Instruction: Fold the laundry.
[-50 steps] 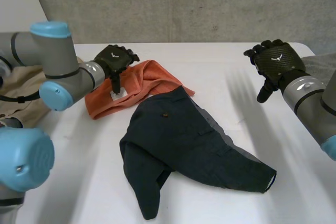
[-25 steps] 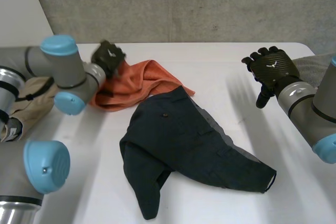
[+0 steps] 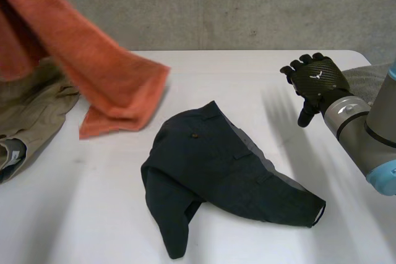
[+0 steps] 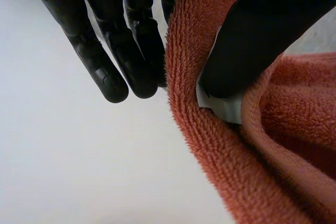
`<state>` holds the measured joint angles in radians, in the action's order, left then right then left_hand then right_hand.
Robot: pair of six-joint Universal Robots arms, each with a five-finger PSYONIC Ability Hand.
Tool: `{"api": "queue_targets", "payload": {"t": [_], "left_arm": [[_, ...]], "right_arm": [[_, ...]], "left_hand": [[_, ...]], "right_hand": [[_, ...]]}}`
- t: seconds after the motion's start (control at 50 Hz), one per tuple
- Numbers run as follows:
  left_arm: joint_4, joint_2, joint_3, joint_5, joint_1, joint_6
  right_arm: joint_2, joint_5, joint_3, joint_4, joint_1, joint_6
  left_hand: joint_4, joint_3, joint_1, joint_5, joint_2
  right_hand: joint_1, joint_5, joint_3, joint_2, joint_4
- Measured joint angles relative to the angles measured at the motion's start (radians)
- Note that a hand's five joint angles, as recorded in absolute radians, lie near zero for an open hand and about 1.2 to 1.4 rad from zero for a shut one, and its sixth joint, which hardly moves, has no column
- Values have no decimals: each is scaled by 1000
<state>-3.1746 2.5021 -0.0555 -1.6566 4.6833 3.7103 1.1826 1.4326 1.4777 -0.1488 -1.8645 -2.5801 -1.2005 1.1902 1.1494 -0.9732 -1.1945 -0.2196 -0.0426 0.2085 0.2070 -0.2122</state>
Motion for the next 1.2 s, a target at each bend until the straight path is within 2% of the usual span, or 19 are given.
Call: {"api": "queue_targets", "payload": {"t": [0.08, 0.22, 0.28, 0.3, 0.34, 0.38, 0.4, 0.5, 0.64, 0.8, 0.94, 1.06, 1.2], "left_arm": [[16, 25, 12, 7, 3, 15], [73, 79, 165, 86, -10, 2], [83, 110, 236, 123, -15, 2], [87, 130, 269, 141, -17, 6], [96, 155, 304, 161, -20, 17], [123, 179, 329, 174, -24, 36], [139, 188, 336, 177, -26, 46], [241, 189, 354, 175, -34, 78], [374, 68, 416, 179, -45, 4], [484, -250, 703, 278, -101, -274], [508, -432, 1019, 314, -186, -378], [457, -547, 1334, 285, -263, -428], [250, -637, 1621, 217, -339, -518]], "right_arm": [[2, 0, 1, 0, -1, 0], [2, 1, 3, 0, -2, 1], [3, 2, 4, 1, -2, 1], [4, 2, 5, 1, -2, 1], [5, 2, 5, 1, -2, 1], [7, 2, 5, 0, -1, 1], [9, 2, 6, 0, -1, 2], [15, 2, 6, 0, 1, 1], [28, 2, 2, 1, 4, -5], [73, 21, -13, 23, -4, -62], [94, 46, -41, 135, -31, -123], [76, 0, -67, 231, -71, -137], [-23, -106, -133, 260, -136, -93]], "left_hand": [[-1, 0, 0, 0, 0], [-1, 0, 0, 0, 0], [110, -104, -98, 81, 106], [376, -363, -376, 327, 371], [545, -526, -543, 495, 553], [855, -828, -866, 794, 853], [944, -920, -942, 878, 936], [1002, -980, -961, 919, 990], [1002, -980, -961, 919, 990], [1002, -980, -961, 919, 991], [1002, -980, -961, 919, 992], [1002, -980, -961, 919, 992], [1002, -980, -961, 919, 992]], "right_hand": [[0, 0, 0, 0, 0], [0, 0, 0, 0, 0], [0, 0, 0, 0, 0], [0, 0, 0, 0, 0], [0, 0, 0, 0, 0], [0, 0, 0, 0, 0], [0, 0, 0, 0, 0], [0, 0, 0, 0, 0], [0, 0, 0, 0, 0], [0, 0, 0, 0, 0], [0, 0, 0, 0, 0], [0, 0, 0, 0, 0], [0, 0, 0, 0, 0]]}}
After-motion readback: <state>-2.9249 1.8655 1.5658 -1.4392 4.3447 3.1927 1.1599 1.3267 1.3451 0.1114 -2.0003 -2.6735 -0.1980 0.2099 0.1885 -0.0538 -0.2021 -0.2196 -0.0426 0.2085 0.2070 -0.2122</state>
